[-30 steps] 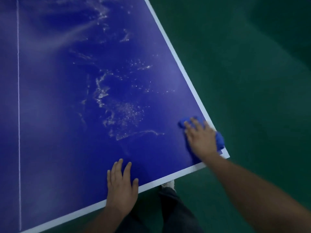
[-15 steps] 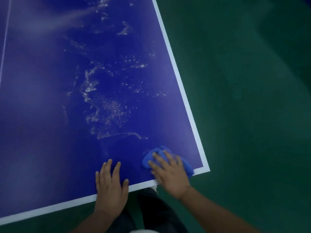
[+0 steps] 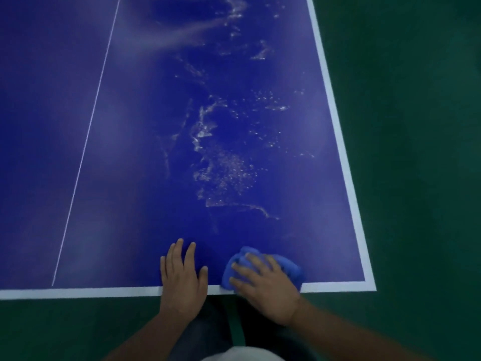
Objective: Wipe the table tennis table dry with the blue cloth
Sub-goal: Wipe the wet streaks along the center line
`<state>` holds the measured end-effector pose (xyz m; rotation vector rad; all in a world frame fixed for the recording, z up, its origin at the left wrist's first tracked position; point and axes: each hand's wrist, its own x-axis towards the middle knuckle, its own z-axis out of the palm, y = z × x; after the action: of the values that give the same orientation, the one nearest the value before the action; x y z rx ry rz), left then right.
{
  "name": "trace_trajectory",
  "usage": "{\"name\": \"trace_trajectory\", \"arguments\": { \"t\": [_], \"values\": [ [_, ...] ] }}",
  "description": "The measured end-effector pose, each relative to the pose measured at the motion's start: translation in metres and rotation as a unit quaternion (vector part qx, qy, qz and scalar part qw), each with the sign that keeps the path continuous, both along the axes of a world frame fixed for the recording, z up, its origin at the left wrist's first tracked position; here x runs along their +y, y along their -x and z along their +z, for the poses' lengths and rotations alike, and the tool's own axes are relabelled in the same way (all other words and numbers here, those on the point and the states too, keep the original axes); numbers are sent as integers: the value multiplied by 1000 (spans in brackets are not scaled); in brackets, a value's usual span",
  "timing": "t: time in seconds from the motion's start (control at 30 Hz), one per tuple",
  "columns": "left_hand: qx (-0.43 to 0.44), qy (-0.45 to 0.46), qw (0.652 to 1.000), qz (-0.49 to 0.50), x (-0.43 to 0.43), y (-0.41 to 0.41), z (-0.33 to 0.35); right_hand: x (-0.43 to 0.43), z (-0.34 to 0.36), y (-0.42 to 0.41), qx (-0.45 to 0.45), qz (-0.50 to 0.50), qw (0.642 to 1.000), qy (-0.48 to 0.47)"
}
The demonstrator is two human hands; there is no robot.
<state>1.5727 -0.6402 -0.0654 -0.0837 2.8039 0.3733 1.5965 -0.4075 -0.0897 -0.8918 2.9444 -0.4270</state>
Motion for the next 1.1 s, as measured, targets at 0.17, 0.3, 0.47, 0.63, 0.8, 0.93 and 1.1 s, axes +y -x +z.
{"name": "trace_trajectory", "arguments": {
  "t": [0.17, 0.3, 0.47, 0.63, 0.8, 0.93, 1.1],
  "values": [
    [13, 13, 1000, 4, -42, 1, -3, -22, -10, 34, -14, 67, 998, -11],
    [3, 4, 1000, -23, -62, 8, -8, 70, -4, 120, 18, -154, 986, -60],
    [13, -21, 997, -76, -70, 39, -10, 98, 36, 169, 44, -414, 909, -12],
    [16, -32, 994, -102, -91, 68, -11, -80, 6, 69, -6, -30, 999, 32],
    [21, -16, 989, -148, -127, 90, -13, -108, 1, 100, -2, 25, 1000, -17],
    [17, -4, 984, -178, -151, 108, -19, -67, 6, 217, 15, -244, 968, -57],
    [32, -35, 988, -144, -168, 127, -16, -92, 18, 226, 49, -245, 968, 2]
  ]
}}
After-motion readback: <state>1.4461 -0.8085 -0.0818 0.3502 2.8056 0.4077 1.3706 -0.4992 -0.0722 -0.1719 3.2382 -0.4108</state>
